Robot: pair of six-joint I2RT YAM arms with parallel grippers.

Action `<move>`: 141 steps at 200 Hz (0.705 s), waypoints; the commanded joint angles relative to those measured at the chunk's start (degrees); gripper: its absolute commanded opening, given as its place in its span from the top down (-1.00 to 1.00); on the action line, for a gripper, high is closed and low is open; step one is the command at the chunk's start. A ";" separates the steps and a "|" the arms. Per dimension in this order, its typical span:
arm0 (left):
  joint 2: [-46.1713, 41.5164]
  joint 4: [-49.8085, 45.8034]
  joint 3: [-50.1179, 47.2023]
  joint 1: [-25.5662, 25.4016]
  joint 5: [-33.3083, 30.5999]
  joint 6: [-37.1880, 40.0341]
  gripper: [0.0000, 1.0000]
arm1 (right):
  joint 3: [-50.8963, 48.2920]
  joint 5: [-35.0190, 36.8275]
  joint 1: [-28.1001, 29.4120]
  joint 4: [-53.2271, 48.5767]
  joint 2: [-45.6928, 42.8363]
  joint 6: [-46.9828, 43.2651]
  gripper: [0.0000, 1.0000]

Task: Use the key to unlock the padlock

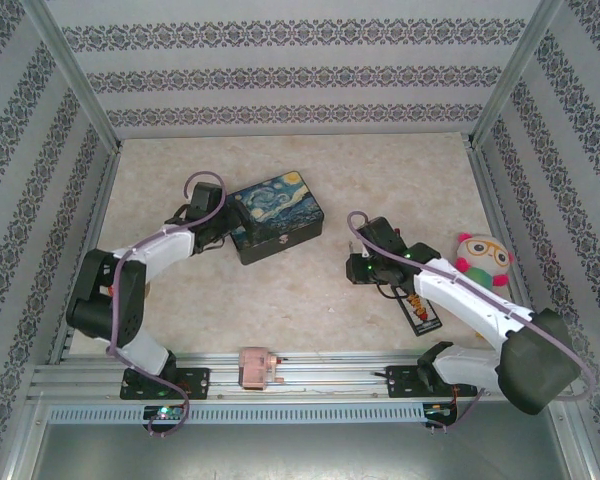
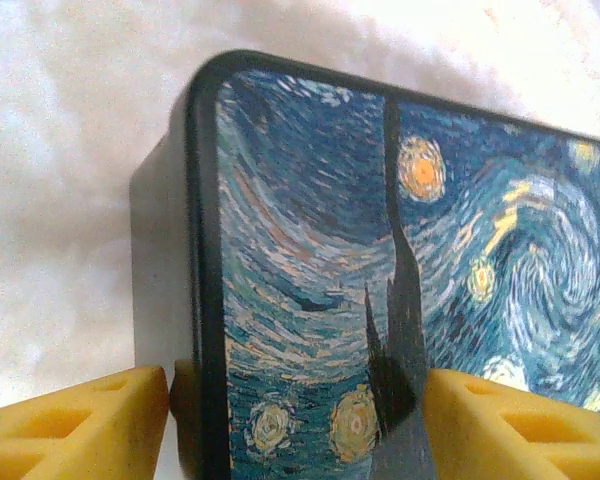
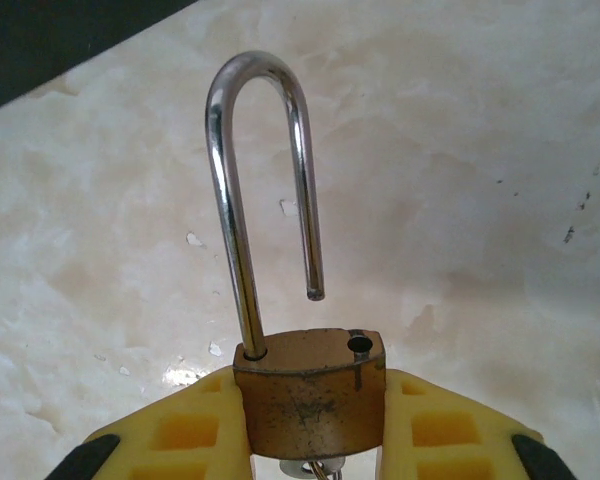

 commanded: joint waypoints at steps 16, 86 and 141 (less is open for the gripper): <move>5.12 5.22 7.04 1.87 6.22 2.63 -0.35 | 4.58 -0.44 1.09 -5.32 3.54 -1.58 1.00; 7.92 9.21 9.49 3.70 10.13 0.91 -0.53 | 8.87 -3.85 2.82 -6.44 10.59 -2.84 1.00; -4.08 6.76 0.96 4.88 4.49 1.01 -0.92 | 7.96 -21.90 3.15 0.14 12.75 -1.81 1.00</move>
